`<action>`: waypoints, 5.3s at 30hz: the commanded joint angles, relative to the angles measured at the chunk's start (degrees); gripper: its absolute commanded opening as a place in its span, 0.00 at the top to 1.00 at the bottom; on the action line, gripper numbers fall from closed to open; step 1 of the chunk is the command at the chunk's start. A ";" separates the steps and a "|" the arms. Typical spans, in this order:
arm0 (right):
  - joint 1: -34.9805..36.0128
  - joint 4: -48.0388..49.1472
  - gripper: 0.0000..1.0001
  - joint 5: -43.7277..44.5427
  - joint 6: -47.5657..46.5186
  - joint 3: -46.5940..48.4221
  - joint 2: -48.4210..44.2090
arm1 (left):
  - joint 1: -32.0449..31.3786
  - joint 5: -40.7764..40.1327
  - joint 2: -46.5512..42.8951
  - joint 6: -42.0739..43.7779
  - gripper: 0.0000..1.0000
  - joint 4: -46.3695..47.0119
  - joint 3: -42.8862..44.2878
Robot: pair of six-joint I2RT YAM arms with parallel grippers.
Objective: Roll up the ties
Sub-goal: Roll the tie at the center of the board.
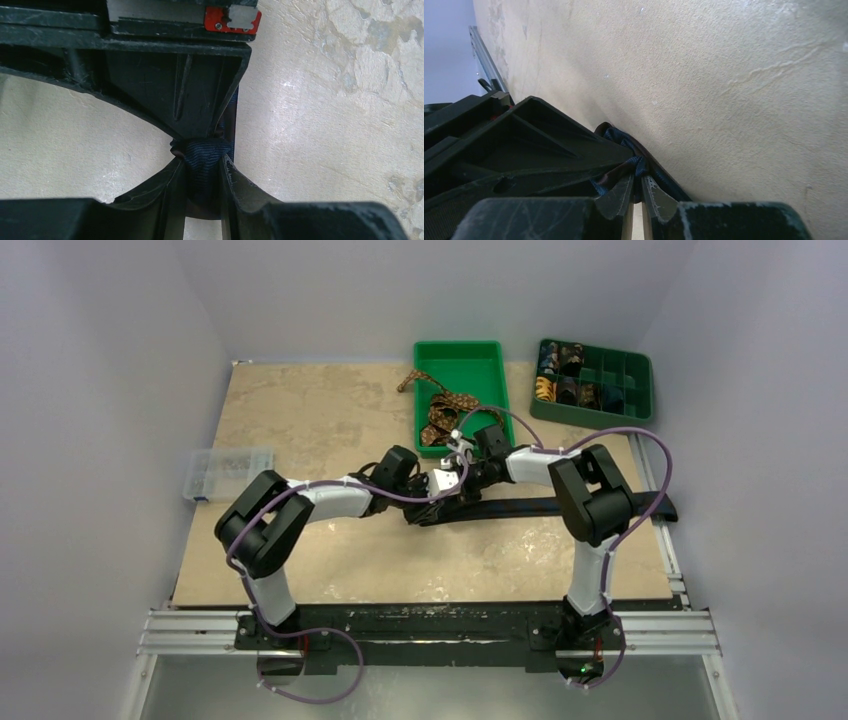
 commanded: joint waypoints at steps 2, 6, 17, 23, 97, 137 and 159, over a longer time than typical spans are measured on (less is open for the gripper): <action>-1.99 -2.34 0.88 -3.48 0.18 3.55 -1.81 | -1.15 -3.60 2.74 3.30 0.75 -7.76 0.59; -3.32 -3.96 0.83 -5.48 -0.53 3.80 -3.70 | -1.56 -3.80 3.05 3.81 0.76 -8.97 1.13; -2.92 0.67 0.70 -8.18 3.25 0.90 -3.53 | -1.65 -3.48 3.84 4.00 0.75 -10.17 2.08; -1.92 0.43 0.70 -7.27 2.40 0.31 -1.91 | -1.60 -2.75 3.97 4.37 0.74 -10.70 2.21; -8.98 -36.38 0.79 5.11 -27.93 16.78 2.36 | -1.52 -0.94 3.69 7.62 0.87 -2.19 2.02; -8.55 -27.13 0.69 -7.02 -18.28 7.61 -5.60 | -1.71 -2.06 3.46 4.80 0.85 -6.41 2.52; -23.19 -42.28 0.80 17.83 -46.90 5.21 -6.33 | -1.69 -2.10 3.31 4.70 0.86 -5.71 1.20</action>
